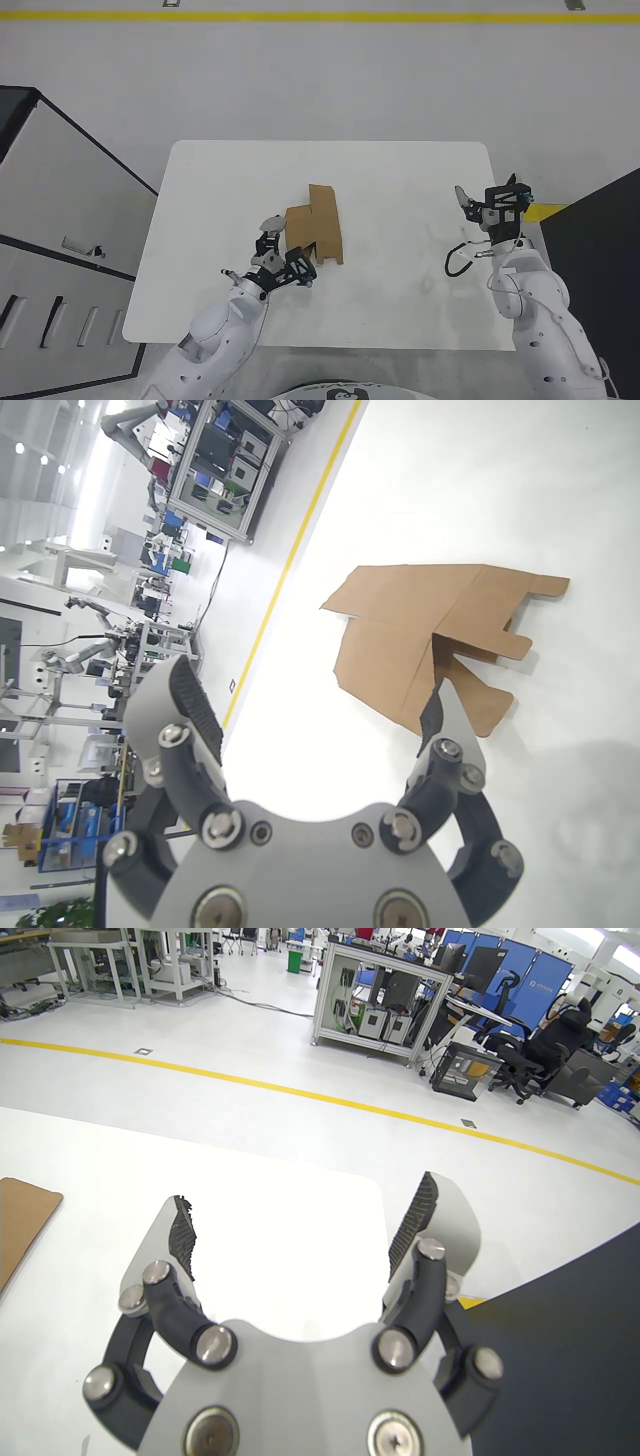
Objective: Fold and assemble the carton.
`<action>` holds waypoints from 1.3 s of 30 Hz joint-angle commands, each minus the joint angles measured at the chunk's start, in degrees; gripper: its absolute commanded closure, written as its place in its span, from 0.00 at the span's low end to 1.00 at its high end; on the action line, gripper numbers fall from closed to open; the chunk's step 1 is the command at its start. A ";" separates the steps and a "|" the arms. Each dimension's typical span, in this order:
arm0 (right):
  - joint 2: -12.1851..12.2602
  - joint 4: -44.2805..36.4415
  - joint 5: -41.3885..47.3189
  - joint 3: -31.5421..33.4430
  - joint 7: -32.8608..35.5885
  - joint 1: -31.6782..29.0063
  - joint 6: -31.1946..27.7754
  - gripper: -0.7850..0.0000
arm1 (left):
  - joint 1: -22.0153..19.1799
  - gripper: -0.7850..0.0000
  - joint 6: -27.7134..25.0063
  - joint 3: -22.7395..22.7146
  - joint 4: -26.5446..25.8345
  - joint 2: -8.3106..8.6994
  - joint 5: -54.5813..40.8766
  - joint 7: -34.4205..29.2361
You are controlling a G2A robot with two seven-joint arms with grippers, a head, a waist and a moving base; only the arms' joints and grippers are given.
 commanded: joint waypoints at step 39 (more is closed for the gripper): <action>0.00 0.00 0.00 0.00 0.00 0.00 0.00 0.00 | -4.57 0.00 2.44 7.75 7.25 -1.53 12.42 -4.23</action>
